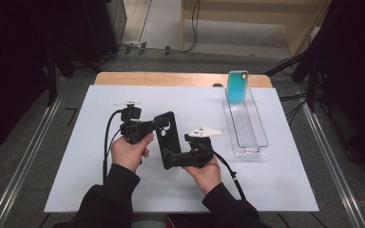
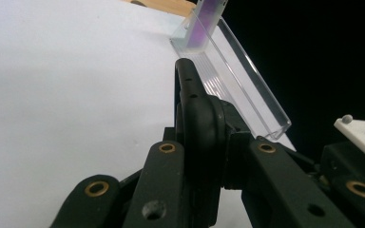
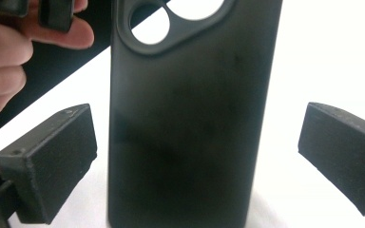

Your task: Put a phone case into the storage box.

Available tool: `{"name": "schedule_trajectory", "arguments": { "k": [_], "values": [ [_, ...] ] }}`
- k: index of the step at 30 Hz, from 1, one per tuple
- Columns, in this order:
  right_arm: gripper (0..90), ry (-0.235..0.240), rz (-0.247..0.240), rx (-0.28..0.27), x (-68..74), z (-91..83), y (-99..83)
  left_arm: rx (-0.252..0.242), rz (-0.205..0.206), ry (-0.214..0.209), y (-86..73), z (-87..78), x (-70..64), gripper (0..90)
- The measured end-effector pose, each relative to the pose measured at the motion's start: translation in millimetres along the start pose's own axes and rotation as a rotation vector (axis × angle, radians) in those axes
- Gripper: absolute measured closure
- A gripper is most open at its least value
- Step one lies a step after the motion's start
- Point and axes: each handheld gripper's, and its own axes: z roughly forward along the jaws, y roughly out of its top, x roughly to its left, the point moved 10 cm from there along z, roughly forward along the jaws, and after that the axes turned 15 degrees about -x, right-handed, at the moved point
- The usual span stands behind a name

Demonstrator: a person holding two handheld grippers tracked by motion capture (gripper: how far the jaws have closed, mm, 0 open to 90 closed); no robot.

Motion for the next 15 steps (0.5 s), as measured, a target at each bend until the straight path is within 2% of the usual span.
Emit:
{"name": "schedule_trajectory", "arguments": {
  "k": [2, 7, 13, 15],
  "values": [
    [0.0, 0.011, -0.003, 0.026, -1.4, -2.9, -1.2, -0.007, 0.025, 0.003, -0.6, 0.1, 0.3, 81.6],
    [0.0, 0.035, -0.05, 0.088, -5.0, -11.1, -5.5, -0.05, 0.076, -0.01, 0.3, -0.2, -2.8, 81.5],
    [0.0, 0.066, -0.088, 0.116, -7.1, -19.9, -5.4, -0.07, 0.128, -0.017, -3.5, 1.7, -4.1, 81.5],
    [0.0, 0.087, -0.071, 0.121, -7.8, -21.2, -5.1, -0.076, 0.148, -0.02, -4.3, 1.6, -4.7, 81.5]
  ]
}}
